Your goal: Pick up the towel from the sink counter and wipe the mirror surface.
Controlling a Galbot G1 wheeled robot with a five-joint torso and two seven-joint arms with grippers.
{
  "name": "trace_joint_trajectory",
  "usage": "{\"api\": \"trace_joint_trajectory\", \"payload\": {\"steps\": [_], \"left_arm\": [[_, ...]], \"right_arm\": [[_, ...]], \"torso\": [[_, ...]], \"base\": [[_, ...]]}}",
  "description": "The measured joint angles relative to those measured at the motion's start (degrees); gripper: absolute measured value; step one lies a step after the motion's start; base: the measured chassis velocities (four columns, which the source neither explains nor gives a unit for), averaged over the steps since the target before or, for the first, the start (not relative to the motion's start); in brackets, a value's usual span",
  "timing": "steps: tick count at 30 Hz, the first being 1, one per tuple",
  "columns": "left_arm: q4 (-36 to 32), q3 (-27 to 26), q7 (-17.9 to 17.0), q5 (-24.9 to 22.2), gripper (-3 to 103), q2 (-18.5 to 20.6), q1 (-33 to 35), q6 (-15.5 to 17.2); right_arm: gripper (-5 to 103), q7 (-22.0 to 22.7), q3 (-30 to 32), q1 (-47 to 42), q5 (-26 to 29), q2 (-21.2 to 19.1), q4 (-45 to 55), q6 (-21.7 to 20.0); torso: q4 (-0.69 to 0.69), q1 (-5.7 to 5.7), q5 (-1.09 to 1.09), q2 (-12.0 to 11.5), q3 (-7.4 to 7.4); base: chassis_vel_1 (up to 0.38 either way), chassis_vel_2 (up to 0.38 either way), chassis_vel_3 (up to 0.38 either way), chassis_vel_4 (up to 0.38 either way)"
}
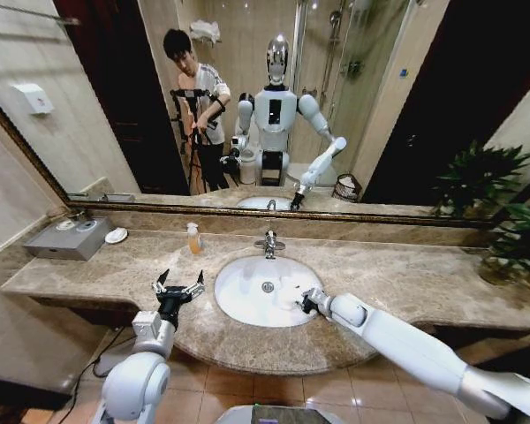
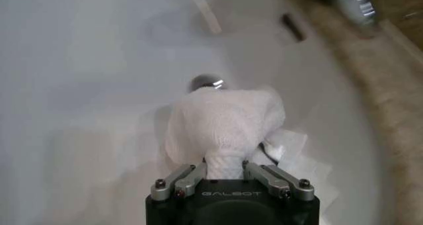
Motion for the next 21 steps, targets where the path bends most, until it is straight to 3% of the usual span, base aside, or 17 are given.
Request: {"api": "trace_joint_trajectory", "payload": {"steps": [4,8,15,21], "left_arm": [[0.0,0.0,0.0,0.0,100,0.0,0.0,0.0],[0.0,0.0,0.0,0.0,100,0.0,0.0,0.0],[0.0,0.0,0.0,0.0,100,0.0,0.0,0.0],[0.0,0.0,0.0,0.0,100,0.0,0.0,0.0]], "right_arm": [[13,2.1,2.4,1.5,0.2,2.9,-4.8,1.5],[13,2.2,3.6,1.0,0.1,2.9,-5.6,2.3],[13,3.4,1.6,-3.8,3.1,-1.0,4.4,0.4],[13,6.3,0.4,-4.5,5.7,-0.6,8.1,0.0]], "torso": [[0.03,0.01,-0.03,0.0,0.00],[0.02,0.02,-0.02,0.0,0.00],[-0.04,0.01,-0.03,0.0,0.00],[-0.01,0.00,-0.04,0.0,0.00]], "base": [[0.000,0.000,0.000,0.000],[0.000,0.000,0.000,0.000],[0.000,0.000,0.000,0.000],[0.000,0.000,0.000,0.000]]}}
